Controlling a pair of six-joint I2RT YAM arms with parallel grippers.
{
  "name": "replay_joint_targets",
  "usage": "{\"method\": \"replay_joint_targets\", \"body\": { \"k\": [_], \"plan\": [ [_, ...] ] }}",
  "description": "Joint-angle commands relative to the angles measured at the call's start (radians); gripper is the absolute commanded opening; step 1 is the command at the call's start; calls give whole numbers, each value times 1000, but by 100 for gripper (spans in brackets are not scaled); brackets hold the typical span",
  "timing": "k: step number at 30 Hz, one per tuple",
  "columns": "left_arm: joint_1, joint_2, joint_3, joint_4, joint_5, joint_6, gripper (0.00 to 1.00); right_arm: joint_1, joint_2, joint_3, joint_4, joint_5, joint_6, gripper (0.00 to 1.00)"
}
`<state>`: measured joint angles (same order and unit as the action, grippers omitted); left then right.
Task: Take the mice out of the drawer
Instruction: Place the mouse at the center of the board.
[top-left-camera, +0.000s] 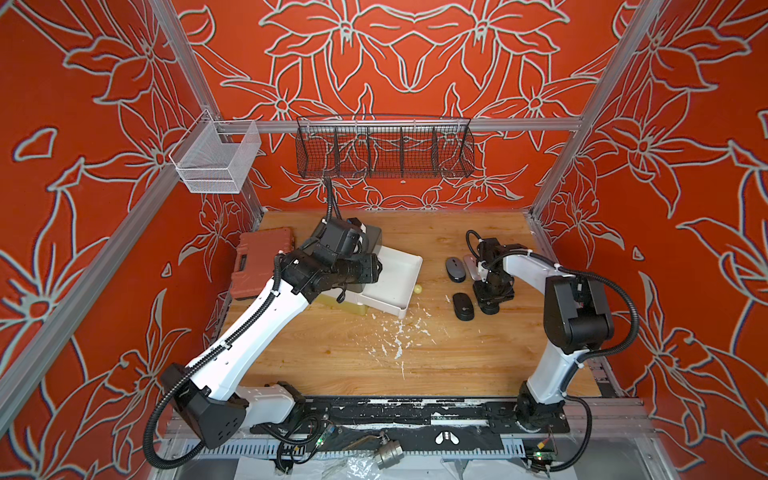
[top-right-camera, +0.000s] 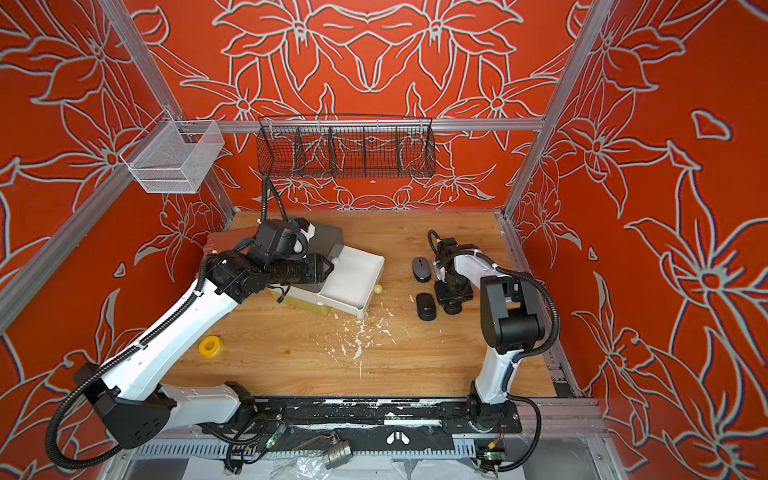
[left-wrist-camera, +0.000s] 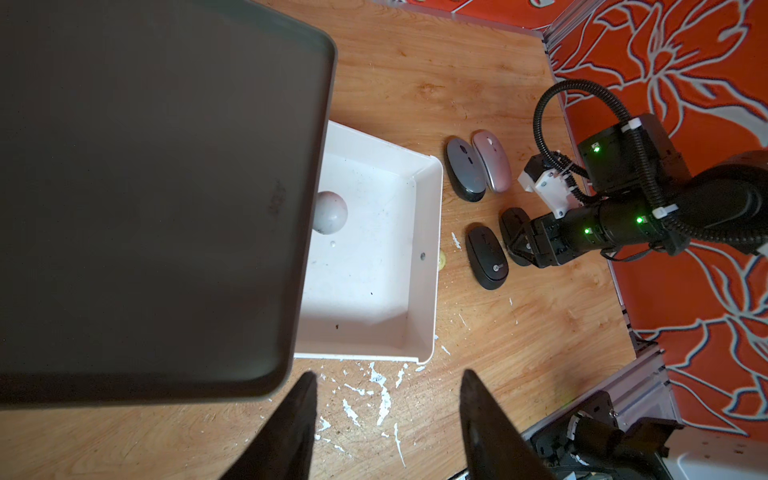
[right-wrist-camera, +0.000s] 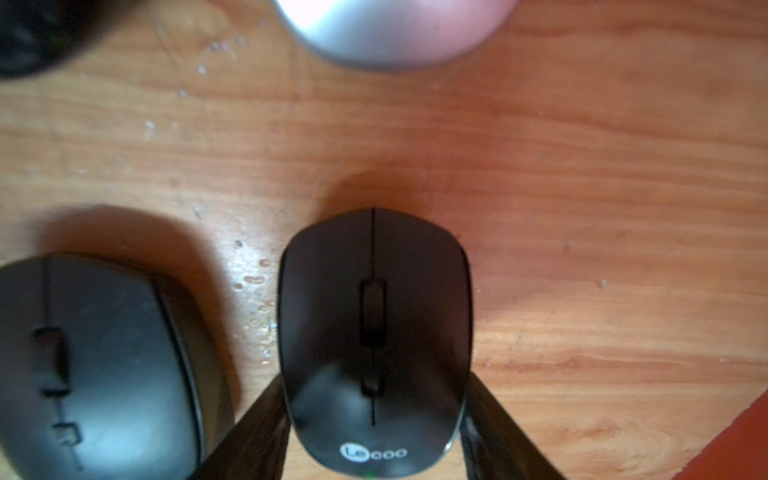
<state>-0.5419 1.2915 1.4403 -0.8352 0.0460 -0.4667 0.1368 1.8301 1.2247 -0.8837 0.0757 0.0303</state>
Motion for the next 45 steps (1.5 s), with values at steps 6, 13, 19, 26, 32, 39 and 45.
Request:
{"method": "replay_joint_targets", "body": {
  "k": [6, 13, 19, 26, 32, 39, 45],
  "plan": [
    [0, -8, 86, -36, -38, 48, 56, -2, -71, 61, -76, -45, 11, 80],
    [174, 4, 180, -110, 35, 107, 62, 7, -261, 68, -18, -242, 153, 76],
    [369, 35, 178, -113, 174, 152, 65, 110, -339, 30, 45, -299, 273, 72],
    [514, 120, 212, -124, 189, 176, 69, 283, -310, -11, 126, -250, 393, 67],
    [597, 186, 231, -127, 211, 183, 70, 332, -265, -63, 197, -235, 432, 62],
    [611, 292, 265, -148, 199, 184, 72, 362, -185, -45, 291, -289, 451, 59],
    [610, 346, 275, -158, 215, 191, 73, 365, -125, 0, 322, -271, 481, 57]
  ]
}}
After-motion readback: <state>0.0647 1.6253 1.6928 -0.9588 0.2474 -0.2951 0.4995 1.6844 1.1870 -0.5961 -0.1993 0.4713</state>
